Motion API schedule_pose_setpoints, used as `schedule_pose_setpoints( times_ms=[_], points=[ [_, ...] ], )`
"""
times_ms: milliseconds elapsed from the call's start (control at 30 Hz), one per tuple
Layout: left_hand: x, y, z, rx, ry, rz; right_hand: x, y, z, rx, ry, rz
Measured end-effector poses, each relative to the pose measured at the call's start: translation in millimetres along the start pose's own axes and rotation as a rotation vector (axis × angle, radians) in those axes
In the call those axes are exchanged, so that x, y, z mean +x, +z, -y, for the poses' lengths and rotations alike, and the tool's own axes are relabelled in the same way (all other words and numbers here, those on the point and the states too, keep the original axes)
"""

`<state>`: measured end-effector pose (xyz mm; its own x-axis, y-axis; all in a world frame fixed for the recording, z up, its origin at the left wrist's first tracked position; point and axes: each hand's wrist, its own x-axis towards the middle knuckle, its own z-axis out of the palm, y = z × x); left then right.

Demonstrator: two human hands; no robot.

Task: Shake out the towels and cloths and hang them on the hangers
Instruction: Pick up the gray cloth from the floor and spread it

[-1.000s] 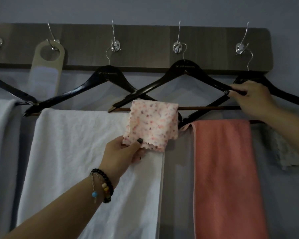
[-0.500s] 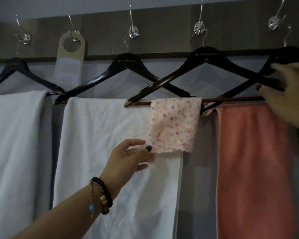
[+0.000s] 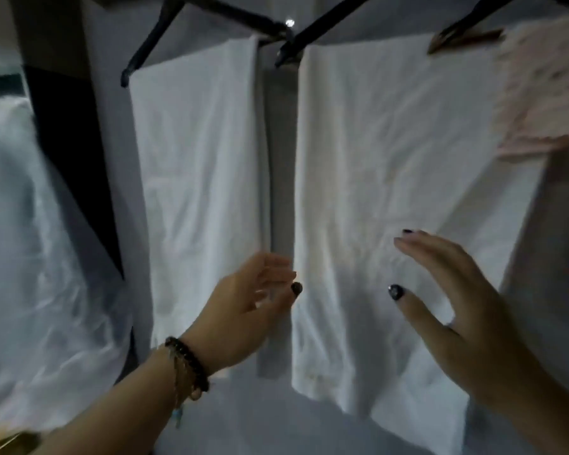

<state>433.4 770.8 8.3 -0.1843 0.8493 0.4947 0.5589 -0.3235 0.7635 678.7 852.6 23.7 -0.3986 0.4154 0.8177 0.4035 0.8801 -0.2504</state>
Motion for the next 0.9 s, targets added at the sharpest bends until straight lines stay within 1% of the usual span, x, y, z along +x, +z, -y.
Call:
schedule_pose_setpoints(
  times_ms=[33,67,100,167,200,267,333,500,567,700,767,867,900],
  points=[
    [-20,-15,19,0.130,0.017,0.019,-19,28,11,0.064,0.017,0.048],
    [-41,-31,37,0.244,0.025,0.048,-34,56,29,0.106,0.073,0.139],
    [-62,-45,55,0.327,0.014,0.083,-50,80,38,0.125,0.086,0.177],
    [-101,-73,89,0.429,-0.044,0.149,-68,118,66,0.139,0.163,0.201],
    [-119,-85,105,0.457,-0.085,0.182,-77,138,82,0.140,0.198,0.260],
    [-152,-107,137,0.466,-0.171,0.240,-103,180,103,0.178,0.263,0.343],
    [-179,-123,168,0.459,-0.246,0.259,-127,215,116,0.211,0.361,0.424],
    [-221,-138,251,0.427,-0.403,0.350,-181,298,120,0.167,0.534,0.613],
    [-230,-135,286,0.419,-0.455,0.384,-205,333,112,0.167,0.595,0.656],
    [-236,-116,350,0.382,-0.585,0.466,-247,394,90,0.168,0.742,0.800],
    [-232,-104,383,0.354,-0.644,0.504,-268,422,77,0.169,0.813,0.827],
    [-223,-81,436,0.308,-0.701,0.524,-298,462,62,0.227,1.002,0.853],
    [-221,-73,455,0.297,-0.718,0.536,-308,475,58,0.238,1.057,0.837]
  ],
)
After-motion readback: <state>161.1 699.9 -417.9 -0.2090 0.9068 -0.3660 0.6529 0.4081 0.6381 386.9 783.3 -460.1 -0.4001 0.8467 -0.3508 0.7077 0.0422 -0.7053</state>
